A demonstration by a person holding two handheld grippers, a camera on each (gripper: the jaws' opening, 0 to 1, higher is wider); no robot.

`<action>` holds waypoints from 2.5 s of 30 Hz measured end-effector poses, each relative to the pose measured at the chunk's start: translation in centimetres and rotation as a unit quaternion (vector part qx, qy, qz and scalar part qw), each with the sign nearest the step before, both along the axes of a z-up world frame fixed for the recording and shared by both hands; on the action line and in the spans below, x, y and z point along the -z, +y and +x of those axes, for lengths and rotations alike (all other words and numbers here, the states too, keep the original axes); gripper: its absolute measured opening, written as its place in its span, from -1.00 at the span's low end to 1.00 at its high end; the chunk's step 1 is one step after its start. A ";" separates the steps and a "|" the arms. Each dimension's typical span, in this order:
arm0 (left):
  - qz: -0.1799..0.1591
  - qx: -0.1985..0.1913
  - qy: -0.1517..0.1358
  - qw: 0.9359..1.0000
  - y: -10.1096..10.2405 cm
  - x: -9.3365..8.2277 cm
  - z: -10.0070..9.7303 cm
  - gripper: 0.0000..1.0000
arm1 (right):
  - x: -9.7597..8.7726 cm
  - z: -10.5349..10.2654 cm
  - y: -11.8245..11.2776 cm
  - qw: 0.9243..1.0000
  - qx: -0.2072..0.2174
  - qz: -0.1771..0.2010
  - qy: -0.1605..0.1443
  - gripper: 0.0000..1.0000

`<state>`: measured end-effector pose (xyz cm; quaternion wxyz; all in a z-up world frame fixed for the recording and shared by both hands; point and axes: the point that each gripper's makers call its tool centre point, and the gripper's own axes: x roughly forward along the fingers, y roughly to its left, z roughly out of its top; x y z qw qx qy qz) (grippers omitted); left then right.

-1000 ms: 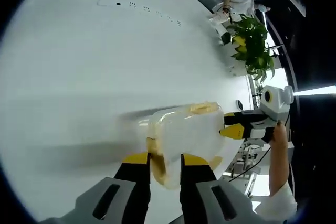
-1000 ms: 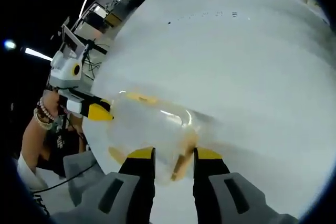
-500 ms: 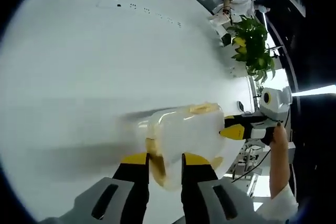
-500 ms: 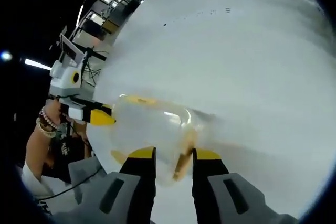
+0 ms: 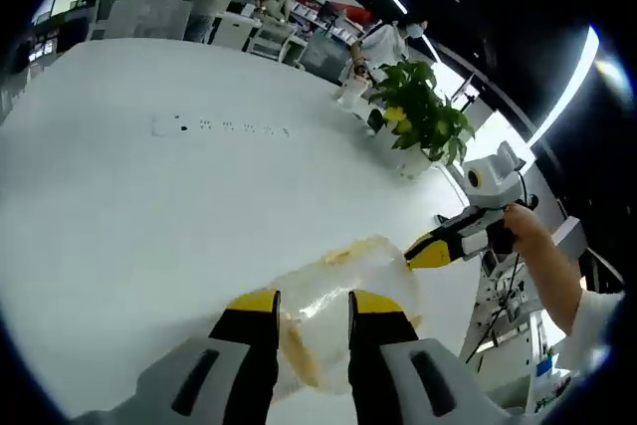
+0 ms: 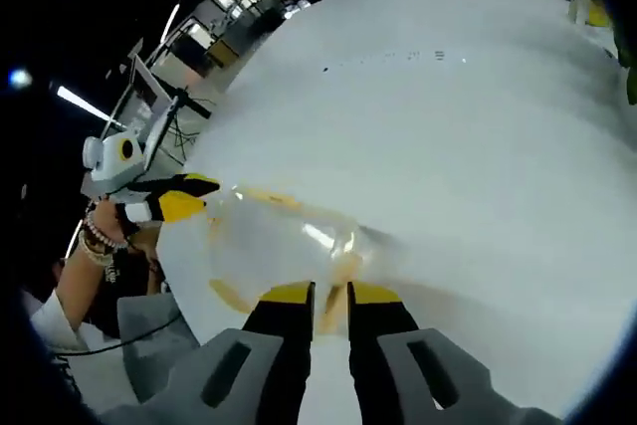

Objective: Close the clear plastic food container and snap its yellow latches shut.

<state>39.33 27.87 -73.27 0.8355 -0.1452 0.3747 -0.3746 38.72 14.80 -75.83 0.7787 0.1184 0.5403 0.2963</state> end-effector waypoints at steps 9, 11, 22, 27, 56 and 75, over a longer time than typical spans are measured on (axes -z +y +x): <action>-0.001 0.031 -0.045 0.999 -2.8 -0.1 -0.8 -1.00 | -2.0 0.1 3.5 0.998 -0.047 0.021 -0.028 -1.00; 0.006 0.042 -0.053 0.998 -3.4 0.2 -1.2 -1.00 | -1.7 0.1 4.2 0.998 -0.058 0.015 -0.029 -1.00; 0.017 0.090 -0.049 0.995 -5.8 1.8 -2.6 -1.00 | -0.6 0.4 7.8 0.995 -0.092 0.022 -0.021 -1.00; 0.009 0.096 -0.042 0.994 -6.2 1.8 -2.6 -1.00 | -0.1 0.3 8.0 0.995 -0.101 0.017 -0.015 -1.00; 0.061 0.194 -0.017 0.979 -6.8 3.6 -8.1 -1.00 | 1.4 5.6 8.4 0.997 -0.040 -0.021 -0.057 -1.00; 0.103 0.255 -0.148 0.950 -7.5 1.6 -7.5 -0.60 | -1.9 5.4 9.0 0.964 -0.210 -0.021 -0.160 -0.80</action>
